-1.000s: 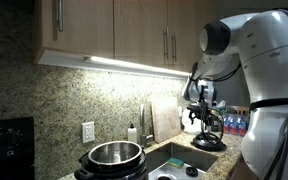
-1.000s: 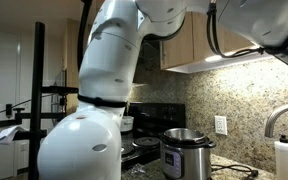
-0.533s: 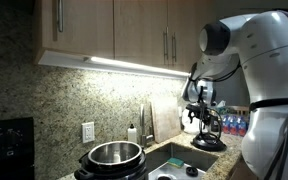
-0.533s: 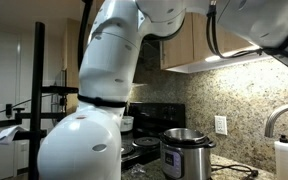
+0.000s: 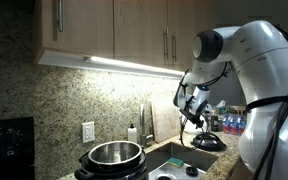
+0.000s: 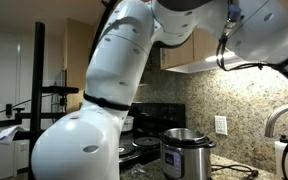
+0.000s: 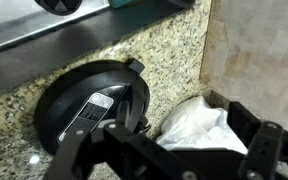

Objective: Pick up the lid and close the rice cooker

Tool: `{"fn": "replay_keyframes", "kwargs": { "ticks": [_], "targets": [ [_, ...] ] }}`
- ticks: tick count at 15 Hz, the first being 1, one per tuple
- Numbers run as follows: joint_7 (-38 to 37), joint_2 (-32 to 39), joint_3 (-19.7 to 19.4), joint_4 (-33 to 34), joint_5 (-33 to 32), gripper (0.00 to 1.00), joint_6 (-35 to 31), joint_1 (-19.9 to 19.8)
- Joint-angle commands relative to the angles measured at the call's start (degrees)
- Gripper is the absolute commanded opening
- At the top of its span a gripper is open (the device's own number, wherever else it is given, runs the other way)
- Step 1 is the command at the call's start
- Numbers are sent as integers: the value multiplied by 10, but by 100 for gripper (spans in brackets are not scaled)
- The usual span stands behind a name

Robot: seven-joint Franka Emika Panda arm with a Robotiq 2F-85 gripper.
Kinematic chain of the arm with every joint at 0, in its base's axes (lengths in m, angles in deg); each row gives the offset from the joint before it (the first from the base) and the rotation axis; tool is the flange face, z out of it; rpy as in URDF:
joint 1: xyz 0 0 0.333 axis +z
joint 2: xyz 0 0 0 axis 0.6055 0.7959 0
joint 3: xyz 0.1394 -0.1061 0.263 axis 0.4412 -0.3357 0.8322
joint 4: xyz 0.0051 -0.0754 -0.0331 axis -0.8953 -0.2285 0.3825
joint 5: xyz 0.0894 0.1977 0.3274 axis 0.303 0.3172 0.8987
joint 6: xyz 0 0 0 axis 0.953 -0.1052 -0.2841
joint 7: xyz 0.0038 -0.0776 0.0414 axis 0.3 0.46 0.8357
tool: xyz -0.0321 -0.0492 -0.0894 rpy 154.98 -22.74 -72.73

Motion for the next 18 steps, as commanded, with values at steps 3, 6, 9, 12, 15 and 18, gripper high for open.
{"fn": "replay_keyframes", "kwargs": {
  "ticks": [3,6,9,12,15,18],
  "targets": [
    [14,101,57,114,36,100,-43,-90],
    [8,145,63,163,25,100,-33,-126],
    [0,145,55,158,17,100,-28,-125],
    [0,172,63,186,17,100,-28,-139],
    [0,175,66,190,17,100,-28,-139],
    [1,184,62,190,15,100,-38,-133]
  ]
}}
